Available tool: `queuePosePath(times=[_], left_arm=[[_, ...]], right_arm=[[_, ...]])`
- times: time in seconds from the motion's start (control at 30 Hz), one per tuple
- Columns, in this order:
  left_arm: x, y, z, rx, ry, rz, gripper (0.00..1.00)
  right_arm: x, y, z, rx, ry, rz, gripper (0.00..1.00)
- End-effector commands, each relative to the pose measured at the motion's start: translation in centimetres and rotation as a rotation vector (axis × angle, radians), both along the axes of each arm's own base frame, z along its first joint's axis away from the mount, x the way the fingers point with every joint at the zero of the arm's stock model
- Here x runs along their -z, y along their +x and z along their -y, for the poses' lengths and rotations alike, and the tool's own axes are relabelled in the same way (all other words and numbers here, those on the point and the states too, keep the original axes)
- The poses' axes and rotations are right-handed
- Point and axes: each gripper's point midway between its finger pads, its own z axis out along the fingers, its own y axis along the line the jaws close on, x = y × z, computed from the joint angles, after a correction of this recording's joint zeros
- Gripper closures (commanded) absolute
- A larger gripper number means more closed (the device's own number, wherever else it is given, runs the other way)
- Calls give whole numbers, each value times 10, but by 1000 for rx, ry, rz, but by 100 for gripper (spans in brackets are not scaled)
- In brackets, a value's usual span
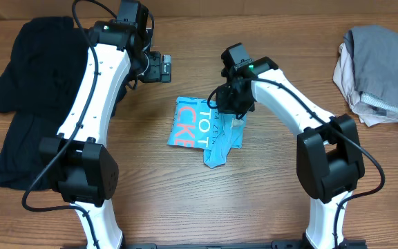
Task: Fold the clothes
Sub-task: 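Grasp the right edge of the folded blue bundle with the right gripper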
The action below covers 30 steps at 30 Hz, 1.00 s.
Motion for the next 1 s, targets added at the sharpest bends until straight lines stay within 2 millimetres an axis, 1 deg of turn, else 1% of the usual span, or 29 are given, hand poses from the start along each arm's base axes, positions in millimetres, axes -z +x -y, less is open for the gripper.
queuePosePath(times=[0.0, 0.1, 0.23, 0.3, 0.43, 0.5, 0.53, 0.63, 0.7, 0.73, 0.77, 0.83, 0.9, 0.97], left_arm=[[4, -1, -3, -7, 14, -9, 0], [4, -1, -3, -7, 15, -10, 0], [4, -1, -3, -7, 15, -9, 0], [4, -1, -3, -7, 15, -9, 0], [4, -1, -3, -7, 15, -8, 0], [4, -1, -3, -7, 15, -8, 0], [4, -1, -3, -7, 15, -8, 0], [4, -1, -3, -7, 15, -9, 0], [4, -1, -3, -7, 15, -9, 0], [4, -1, -3, -6, 15, -9, 0], [4, -1, -3, -7, 15, -9, 0], [4, -1, -3, -7, 16, -8, 0], [4, -1, -4, -8, 20, -8, 0], [4, 0, -6, -11, 30, -6, 0]], right_arm=[[2, 5, 14, 35, 0, -9, 96], [0, 9, 27, 66, -4, -19, 96], [-8, 17, 54, 129, -9, -39, 96], [-12, 21, 64, 144, 1, -41, 96], [-16, 26, 72, 96, 75, -34, 96], [-17, 28, 78, 99, 90, -36, 96], [-17, 27, 82, 108, 89, -43, 94], [-16, 21, 90, 128, 91, -80, 72], [-18, 14, 89, 99, 124, -107, 57], [-20, 9, 87, 84, 149, -124, 52], [-21, 5, 85, 70, 169, -141, 49], [-24, -3, 82, 50, 191, -166, 46], [-28, -10, 79, 33, 212, -187, 46], [-37, -22, 71, 8, 232, -218, 46]])
